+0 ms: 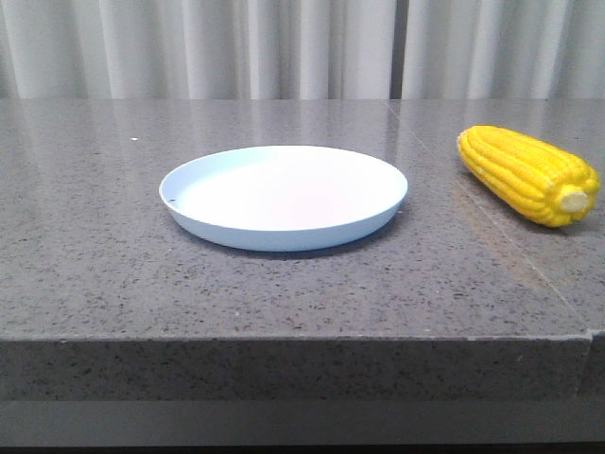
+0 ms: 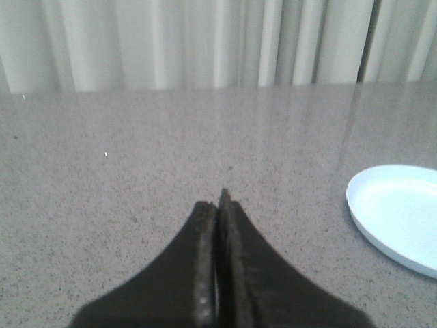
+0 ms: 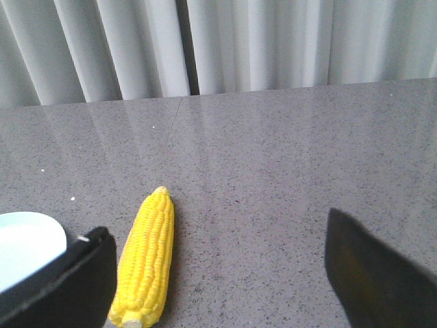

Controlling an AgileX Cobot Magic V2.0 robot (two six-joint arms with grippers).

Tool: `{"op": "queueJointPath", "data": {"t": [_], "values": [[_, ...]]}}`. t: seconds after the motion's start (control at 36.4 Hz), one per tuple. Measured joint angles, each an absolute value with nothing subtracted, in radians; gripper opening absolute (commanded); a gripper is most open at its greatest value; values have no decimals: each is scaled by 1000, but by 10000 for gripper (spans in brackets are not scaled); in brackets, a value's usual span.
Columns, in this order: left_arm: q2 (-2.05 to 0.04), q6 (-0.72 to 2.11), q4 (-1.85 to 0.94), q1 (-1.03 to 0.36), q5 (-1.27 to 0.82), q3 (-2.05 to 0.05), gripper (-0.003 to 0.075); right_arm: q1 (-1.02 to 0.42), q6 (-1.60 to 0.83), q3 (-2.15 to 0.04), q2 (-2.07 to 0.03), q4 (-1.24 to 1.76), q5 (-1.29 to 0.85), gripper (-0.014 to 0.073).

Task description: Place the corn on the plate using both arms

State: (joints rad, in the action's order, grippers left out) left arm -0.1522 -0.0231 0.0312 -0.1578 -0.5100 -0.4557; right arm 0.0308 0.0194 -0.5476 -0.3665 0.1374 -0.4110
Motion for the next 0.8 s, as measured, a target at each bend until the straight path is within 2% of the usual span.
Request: {"op": "queueJointPath", "data": {"t": [0.47, 0.8], "values": [[-120, -23, 33, -158, -510, -445, -20, 31, 19, -562, -404, 137, -411, 642], [-120, -23, 33, -158, -510, -445, -20, 31, 19, -760, -787, 138, -521, 642]]}}
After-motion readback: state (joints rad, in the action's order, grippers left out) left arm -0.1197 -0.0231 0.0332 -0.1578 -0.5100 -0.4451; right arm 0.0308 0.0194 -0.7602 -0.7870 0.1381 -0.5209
